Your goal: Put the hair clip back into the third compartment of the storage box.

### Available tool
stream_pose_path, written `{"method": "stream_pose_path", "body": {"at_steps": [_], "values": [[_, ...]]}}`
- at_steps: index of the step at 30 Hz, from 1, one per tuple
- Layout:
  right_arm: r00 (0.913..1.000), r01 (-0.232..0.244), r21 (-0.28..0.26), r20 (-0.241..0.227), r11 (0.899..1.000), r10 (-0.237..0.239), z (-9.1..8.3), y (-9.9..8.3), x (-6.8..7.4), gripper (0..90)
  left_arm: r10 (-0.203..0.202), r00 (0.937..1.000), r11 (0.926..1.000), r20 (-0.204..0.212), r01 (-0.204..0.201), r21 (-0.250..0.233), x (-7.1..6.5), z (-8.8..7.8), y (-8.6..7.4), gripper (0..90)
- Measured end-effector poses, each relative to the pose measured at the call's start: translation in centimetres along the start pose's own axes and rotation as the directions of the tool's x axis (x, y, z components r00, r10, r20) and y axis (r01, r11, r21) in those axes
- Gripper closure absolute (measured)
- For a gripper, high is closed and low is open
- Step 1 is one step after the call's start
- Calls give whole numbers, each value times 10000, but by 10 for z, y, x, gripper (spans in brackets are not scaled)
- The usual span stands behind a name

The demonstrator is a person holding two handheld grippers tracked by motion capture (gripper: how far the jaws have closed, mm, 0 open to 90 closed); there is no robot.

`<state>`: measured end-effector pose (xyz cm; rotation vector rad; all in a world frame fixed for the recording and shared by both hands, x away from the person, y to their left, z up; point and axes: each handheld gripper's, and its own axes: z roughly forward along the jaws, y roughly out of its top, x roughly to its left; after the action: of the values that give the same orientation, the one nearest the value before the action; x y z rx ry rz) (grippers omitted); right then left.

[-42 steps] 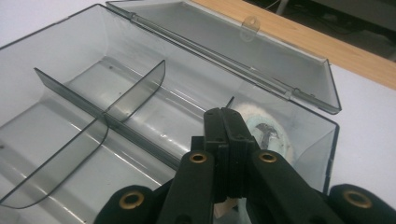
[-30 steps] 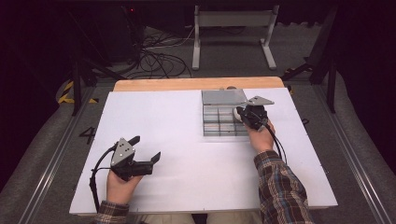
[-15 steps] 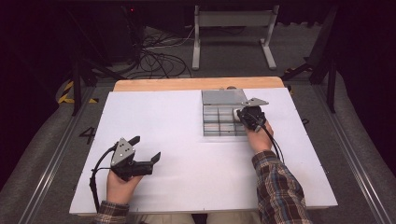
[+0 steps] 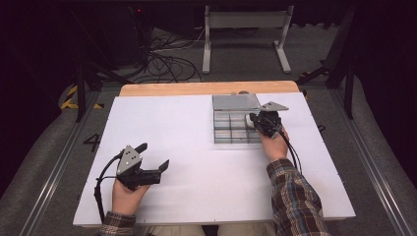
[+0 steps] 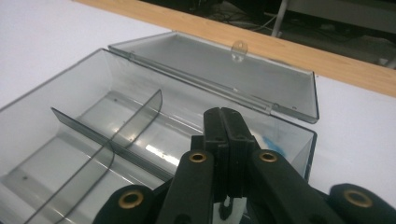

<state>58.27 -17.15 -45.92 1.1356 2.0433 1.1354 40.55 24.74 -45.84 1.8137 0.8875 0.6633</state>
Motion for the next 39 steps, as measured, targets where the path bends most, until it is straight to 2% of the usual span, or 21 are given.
{"method": "stream_pose_path", "body": {"at_steps": [4, 9, 20, 30, 39], "values": [[9996, -168, -297, -227, 9994, 161, -3, 2, 1, 846, 22, 10000, 10000, -14, -22, -29, 1, 0, 0, 54], [9993, -46, -562, -370, 9984, 26, -6, 3, 3, 763, -46, 10000, 9999, -19, 46, -91, 0, 0, 0, 54], [9979, -391, -875, -552, 9954, 343, -14, 2, 1, 533, -68, 10000, 9999, -49, 68, -141, 1, -1, 0, 52], [9963, -437, -1252, -792, 9912, 340, -23, -2, 0, 348, -61, 10000, 9999, -60, 60, -157, 0, -1, 0, 52], [9955, -435, -1532, -903, 9872, 298, -31, -4, 1, 232, -130, 9999, 9996, -67, 128, -235, 0, -1, 0, 51]]}}
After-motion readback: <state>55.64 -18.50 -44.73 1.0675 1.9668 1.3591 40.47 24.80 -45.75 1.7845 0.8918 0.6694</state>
